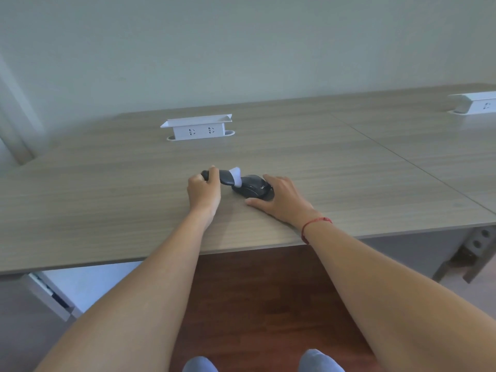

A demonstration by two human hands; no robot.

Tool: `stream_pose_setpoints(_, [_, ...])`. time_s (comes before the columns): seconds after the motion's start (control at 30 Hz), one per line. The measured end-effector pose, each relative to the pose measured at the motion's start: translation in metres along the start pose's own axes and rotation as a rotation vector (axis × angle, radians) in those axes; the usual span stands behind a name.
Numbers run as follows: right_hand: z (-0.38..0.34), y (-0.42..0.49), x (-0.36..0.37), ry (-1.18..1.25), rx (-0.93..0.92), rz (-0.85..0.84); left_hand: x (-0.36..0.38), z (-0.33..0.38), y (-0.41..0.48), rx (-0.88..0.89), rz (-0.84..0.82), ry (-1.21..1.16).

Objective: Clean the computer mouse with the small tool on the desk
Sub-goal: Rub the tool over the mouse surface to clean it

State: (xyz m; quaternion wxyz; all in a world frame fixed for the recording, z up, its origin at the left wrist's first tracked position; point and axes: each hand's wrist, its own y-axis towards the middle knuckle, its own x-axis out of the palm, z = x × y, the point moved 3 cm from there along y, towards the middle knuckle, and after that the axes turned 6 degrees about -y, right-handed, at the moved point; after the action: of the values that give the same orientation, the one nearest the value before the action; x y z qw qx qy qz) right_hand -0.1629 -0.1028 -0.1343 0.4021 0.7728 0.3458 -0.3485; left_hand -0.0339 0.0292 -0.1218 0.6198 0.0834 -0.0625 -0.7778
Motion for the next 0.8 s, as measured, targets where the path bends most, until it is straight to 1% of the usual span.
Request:
stream_pose_setpoints(0.07, [-0.001,0.001,0.000,-0.010,0.016,-0.007,0.004,0.004,-0.002,0.030,-0.049,0.001])
stream_pose_setpoints(0.13, [0.000,0.002,0.000,-0.005,0.056,-0.005,0.013,0.007,-0.007,0.066,-0.163,0.037])
stream_pose_setpoints(0.2, [0.003,0.003,-0.001,0.054,0.101,0.002,0.025,0.007,-0.014,0.101,-0.265,0.119])
stream_pose_setpoints(0.23, [0.004,0.003,-0.001,0.072,0.112,0.002,0.027,0.008,-0.015,0.120,-0.260,0.165])
stream_pose_setpoints(0.27, [0.005,0.003,-0.002,0.073,0.116,-0.001,0.026,0.009,-0.013,0.133,-0.211,0.207])
stream_pose_setpoints(0.33, [0.005,0.002,-0.003,0.073,0.116,0.006,0.015,0.010,-0.004,0.149,-0.048,0.281])
stream_pose_setpoints(0.4, [0.006,0.001,-0.003,0.108,0.117,0.022,0.000,0.008,0.006,0.151,0.041,0.297])
stream_pose_setpoints(0.47, [0.008,0.001,-0.003,0.136,0.110,0.022,-0.006,0.001,0.007,0.124,0.038,0.230])
stream_pose_setpoints(0.57, [0.006,0.003,-0.002,0.129,0.078,-0.009,0.002,-0.003,-0.004,0.115,-0.019,0.159])
stream_pose_setpoints(0.63, [0.004,0.003,-0.002,0.123,0.058,-0.003,0.006,-0.001,-0.006,0.112,-0.040,0.185])
stream_pose_setpoints(0.73, [0.005,0.002,-0.001,0.137,0.071,0.007,-0.002,-0.002,0.000,0.069,0.018,0.320])
stream_pose_setpoints(0.8, [0.006,0.003,0.000,0.139,0.087,0.001,-0.006,-0.002,0.003,0.075,0.030,0.278])
